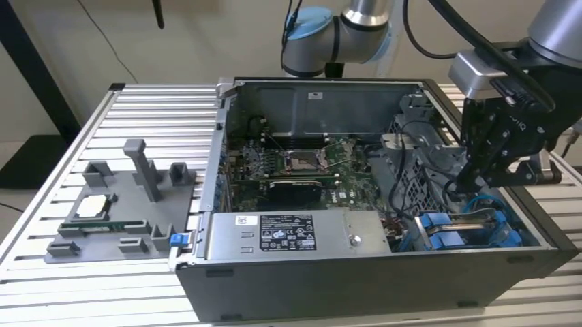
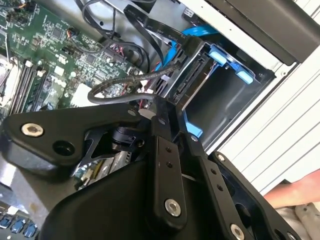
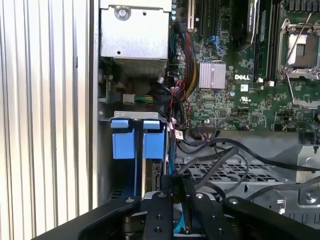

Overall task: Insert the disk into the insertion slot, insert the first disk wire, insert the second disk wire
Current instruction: 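Insert the first disk wire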

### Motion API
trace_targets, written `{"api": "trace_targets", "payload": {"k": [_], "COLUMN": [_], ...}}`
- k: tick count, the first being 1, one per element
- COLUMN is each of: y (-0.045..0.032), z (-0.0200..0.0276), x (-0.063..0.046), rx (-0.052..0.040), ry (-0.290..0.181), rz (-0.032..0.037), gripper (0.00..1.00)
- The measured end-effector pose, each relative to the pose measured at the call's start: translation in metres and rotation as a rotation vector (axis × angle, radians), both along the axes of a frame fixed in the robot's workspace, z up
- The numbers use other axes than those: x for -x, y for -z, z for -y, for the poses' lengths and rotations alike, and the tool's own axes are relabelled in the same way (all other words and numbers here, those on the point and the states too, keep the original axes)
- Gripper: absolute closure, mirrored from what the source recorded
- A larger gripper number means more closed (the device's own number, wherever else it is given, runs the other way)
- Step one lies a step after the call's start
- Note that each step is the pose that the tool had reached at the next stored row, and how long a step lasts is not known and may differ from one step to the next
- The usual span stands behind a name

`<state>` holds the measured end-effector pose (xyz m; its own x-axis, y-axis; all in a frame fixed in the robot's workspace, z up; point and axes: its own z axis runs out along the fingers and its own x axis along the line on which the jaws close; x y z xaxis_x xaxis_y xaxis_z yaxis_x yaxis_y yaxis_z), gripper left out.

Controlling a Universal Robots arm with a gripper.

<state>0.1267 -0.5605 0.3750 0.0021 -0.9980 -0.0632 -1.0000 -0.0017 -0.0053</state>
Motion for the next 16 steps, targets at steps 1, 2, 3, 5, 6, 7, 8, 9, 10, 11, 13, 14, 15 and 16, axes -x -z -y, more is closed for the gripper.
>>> {"api": "trace_targets", "payload": {"k": [1,2,3,5,6,7,8,9,10,11,13,14,15,16], "y": [0.0005,0.0012,0.0018,0.003,0.0035,0.004,0.0046,0.0053,0.0059,0.0066,0.008,0.0086,0.0092,0.01], "z": [0.0001,0.0004,0.0009,0.0026,0.0037,0.0047,0.0057,0.0067,0.0078,0.0088,0.0108,0.0115,0.012,0.0122], "x": [-0.001,-0.002,-0.004,-0.009,-0.012,-0.015,-0.017,-0.019,-0.021,-0.023,-0.026,-0.027,-0.028,-0.029], "rx": [0.0001,0.0003,0.0003,0.0002,0.0002,0.0002,0.0003,0.0002,0.0002,0.0002,0.0002,0.0003,0.0003,0.0], "ry": [0.0,0.0,0.0,0.0,0.0,0.0,0.0,0.0,0.0,0.0,0.0,0.0,0.0,0.0], "rz": [-0.0034,-0.0071,-0.0112,-0.0208,-0.0259,-0.0306,-0.0351,-0.0388,-0.0422,-0.045,-0.0495,-0.0511,-0.0522,-0.053], "gripper": [1.0,1.0,1.0,1.0,1.0,1.0,1.0,1.0,1.0,1.0,1.0,1.0,1.0,1.0]}}
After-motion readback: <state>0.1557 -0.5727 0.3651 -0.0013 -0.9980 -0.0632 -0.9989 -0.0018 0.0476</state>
